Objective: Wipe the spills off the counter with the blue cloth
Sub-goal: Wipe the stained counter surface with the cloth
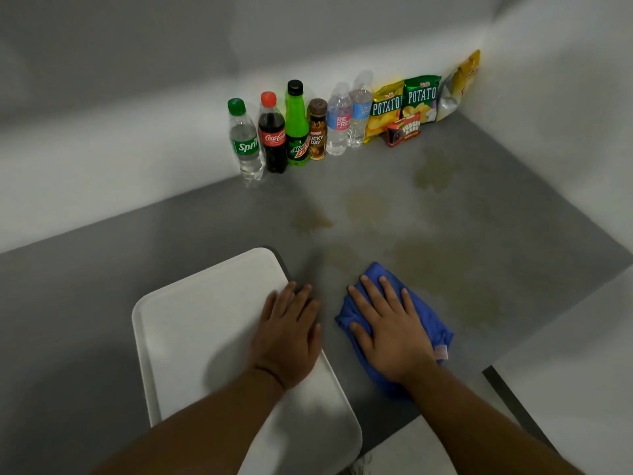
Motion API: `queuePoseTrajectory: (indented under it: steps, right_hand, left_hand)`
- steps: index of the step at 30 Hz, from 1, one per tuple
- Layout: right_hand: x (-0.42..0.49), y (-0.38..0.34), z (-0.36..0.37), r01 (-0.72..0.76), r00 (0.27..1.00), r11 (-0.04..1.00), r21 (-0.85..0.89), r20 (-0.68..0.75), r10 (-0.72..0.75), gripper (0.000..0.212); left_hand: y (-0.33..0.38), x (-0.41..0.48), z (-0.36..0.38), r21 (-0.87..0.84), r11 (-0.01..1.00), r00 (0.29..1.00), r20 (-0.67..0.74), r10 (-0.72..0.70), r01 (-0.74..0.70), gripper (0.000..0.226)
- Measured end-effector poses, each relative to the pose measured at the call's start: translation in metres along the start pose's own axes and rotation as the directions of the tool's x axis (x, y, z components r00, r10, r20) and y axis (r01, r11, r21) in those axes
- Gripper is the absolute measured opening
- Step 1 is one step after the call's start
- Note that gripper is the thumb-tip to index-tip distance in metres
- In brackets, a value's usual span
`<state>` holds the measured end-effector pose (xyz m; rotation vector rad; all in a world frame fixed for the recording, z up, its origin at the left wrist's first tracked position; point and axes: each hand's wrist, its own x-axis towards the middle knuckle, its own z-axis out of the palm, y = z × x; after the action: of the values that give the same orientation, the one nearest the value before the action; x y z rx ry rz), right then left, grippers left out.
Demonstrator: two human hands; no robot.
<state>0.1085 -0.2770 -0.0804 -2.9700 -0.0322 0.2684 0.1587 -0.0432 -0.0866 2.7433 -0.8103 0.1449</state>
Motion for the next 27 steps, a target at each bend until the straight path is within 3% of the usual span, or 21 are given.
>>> queuePoseTrajectory:
  steps: [6, 11, 17, 22, 27]
  right_hand:
    - [-0.042, 0.007, 0.01, -0.144, 0.989, 0.99, 0.003, -0.009, 0.144, 0.077]
    - [-0.076, -0.015, 0.022, 0.004, 1.0, 1.0, 0.01, 0.022, -0.004, 0.073]
    - [-0.014, -0.011, 0.008, 0.131, 0.991, 0.991, 0.018, 0.02, -0.132, 0.067]
    - [0.02, 0.006, -0.006, 0.022, 1.0, 1.0, 0.018, -0.012, -0.021, 0.068]
    - [-0.007, -0.006, 0.003, -0.105, 0.994, 0.994, 0.022, 0.014, 0.105, 0.074]
  left_hand:
    - [0.003, -0.001, -0.005, -0.02, 1.0, 1.0, 0.002, -0.023, 0.023, 0.045]
    - [0.004, -0.002, -0.004, -0.019, 0.999, 0.999, -0.005, -0.038, 0.038, 0.045]
    - [0.004, -0.003, -0.002, -0.016, 0.999, 0.999, -0.032, -0.031, 0.03, 0.046]
    - [0.005, -0.002, -0.003, -0.036, 0.997, 0.998, -0.016, -0.065, 0.065, 0.047]
    - [0.0, 0.001, -0.003, -0.068, 0.996, 0.997, -0.03, -0.064, 0.062, 0.043]
